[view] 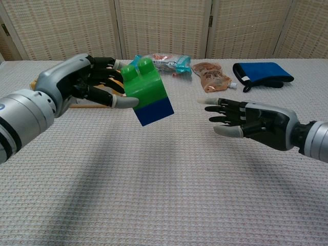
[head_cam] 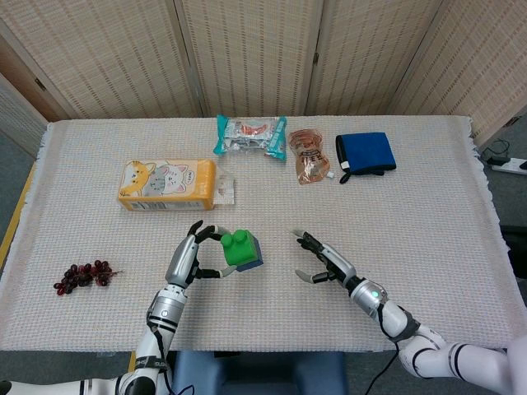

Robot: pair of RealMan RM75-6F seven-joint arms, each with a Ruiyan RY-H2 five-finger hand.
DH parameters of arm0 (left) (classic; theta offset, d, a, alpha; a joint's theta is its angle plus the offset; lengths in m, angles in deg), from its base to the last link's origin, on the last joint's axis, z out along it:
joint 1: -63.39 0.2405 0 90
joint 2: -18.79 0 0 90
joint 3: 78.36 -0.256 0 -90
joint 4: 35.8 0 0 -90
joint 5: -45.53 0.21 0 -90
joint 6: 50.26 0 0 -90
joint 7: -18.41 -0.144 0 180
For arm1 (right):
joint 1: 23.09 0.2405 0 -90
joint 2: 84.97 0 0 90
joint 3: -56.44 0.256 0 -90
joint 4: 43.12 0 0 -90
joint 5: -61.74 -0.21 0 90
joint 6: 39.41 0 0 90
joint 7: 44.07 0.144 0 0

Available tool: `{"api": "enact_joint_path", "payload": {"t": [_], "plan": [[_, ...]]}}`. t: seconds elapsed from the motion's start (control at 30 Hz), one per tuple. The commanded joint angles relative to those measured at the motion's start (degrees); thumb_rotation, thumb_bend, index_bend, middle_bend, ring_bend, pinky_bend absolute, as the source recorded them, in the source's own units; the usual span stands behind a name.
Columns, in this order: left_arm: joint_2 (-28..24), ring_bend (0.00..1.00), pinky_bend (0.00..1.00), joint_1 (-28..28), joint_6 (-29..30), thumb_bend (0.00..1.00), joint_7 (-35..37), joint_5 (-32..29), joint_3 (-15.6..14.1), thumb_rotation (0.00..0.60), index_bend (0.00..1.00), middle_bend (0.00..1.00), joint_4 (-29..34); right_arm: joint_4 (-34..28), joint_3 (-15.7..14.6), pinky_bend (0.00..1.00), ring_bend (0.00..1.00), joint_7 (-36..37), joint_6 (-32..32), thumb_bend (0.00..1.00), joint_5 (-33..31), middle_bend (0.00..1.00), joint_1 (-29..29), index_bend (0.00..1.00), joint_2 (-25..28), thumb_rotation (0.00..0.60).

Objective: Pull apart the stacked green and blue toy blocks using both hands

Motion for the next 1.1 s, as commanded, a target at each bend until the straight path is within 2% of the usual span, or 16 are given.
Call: {"api": "enact_joint_path", "payload": {"t": [0.03, 0.27, 0.67, 1.1], "plan": [[-0.3, 0.37, 0.01, 0.0, 0.0, 0.38, 0.3, -0.1, -0.1, 0.6, 0.64, 0.89, 0.1, -0.4, 0.8, 0.0, 0.0, 0.9, -0.3, 0.41, -0.6, 0.0, 1.1, 0.0, -0.9, 0.6], [-0.4, 0.37, 0.01, -0.1, 0.4, 0.39, 1.0, 0.3, -0.3, 0.6, 0.64, 0.89, -0.5, -3.0, 1.8, 0.0, 0.0, 0.7, 0.2, 0.41, -1.2, 0.0, 3.0, 0.0, -1.9, 0.6], [-0.7, 0.37, 0.01, -0.8, 0.2, 0.39, 1.4, -0.9, 0.1, 0.6, 0.64, 0.89, -0.7, -3.6, 0.8, 0.0, 0.01, -0.4, 2.0, 0.41, -0.8, 0.0, 4.4, 0.0, -4.7, 0.6], [-2.4, 0.37, 0.01, -0.1, -0.1, 0.39, 3.0, 0.1, -1.5, 0.6, 0.64, 0.89, 1.8, -5.4, 1.8, 0.0, 0.02, -3.8, 1.6, 0.41, -2.3, 0.0, 6.3, 0.0, -3.9, 0.6]]}}
